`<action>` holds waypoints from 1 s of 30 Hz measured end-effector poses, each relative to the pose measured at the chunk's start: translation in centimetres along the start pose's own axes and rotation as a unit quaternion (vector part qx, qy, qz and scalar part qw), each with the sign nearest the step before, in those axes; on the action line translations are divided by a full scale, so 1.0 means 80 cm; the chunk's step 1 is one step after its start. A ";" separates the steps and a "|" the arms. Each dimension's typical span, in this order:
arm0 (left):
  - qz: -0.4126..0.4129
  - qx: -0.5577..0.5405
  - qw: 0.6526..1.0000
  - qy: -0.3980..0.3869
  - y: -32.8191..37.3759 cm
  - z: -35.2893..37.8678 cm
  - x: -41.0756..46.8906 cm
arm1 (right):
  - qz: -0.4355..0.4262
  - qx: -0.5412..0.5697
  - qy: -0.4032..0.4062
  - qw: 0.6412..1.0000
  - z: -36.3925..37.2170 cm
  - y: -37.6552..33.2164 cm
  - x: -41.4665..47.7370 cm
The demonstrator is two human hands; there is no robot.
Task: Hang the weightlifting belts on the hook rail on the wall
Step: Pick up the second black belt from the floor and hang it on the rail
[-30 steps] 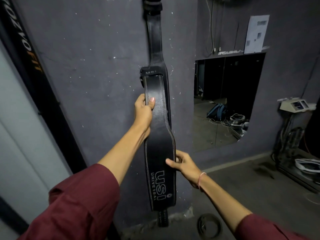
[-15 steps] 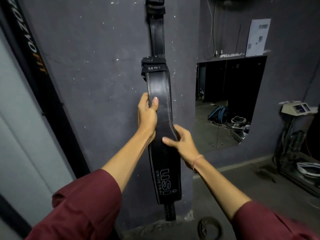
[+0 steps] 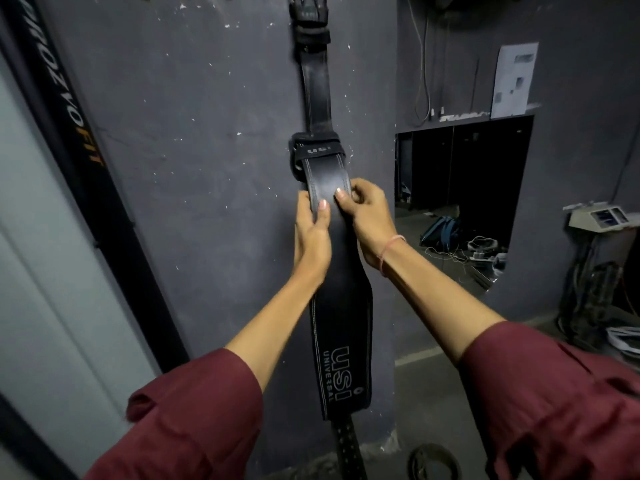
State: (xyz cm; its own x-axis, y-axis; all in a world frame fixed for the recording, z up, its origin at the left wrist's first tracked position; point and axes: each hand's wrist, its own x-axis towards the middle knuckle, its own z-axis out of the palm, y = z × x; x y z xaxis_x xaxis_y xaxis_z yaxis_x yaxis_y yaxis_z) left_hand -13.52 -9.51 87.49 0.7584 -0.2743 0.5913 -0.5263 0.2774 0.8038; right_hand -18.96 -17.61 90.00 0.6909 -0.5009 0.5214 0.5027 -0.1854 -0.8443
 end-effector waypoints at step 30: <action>-0.053 -0.140 0.985 0.085 0.034 0.007 0.070 | 0.074 0.029 -0.132 0.988 -0.039 0.081 -0.072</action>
State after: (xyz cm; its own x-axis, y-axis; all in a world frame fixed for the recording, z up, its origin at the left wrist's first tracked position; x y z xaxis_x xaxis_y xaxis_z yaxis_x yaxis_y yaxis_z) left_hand -10.92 -10.79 93.01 0.8693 -0.1642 0.4663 -0.3319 0.5051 0.7967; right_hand -21.31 -18.52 81.14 0.8671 -0.2792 0.4126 0.4088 -0.0747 -0.9096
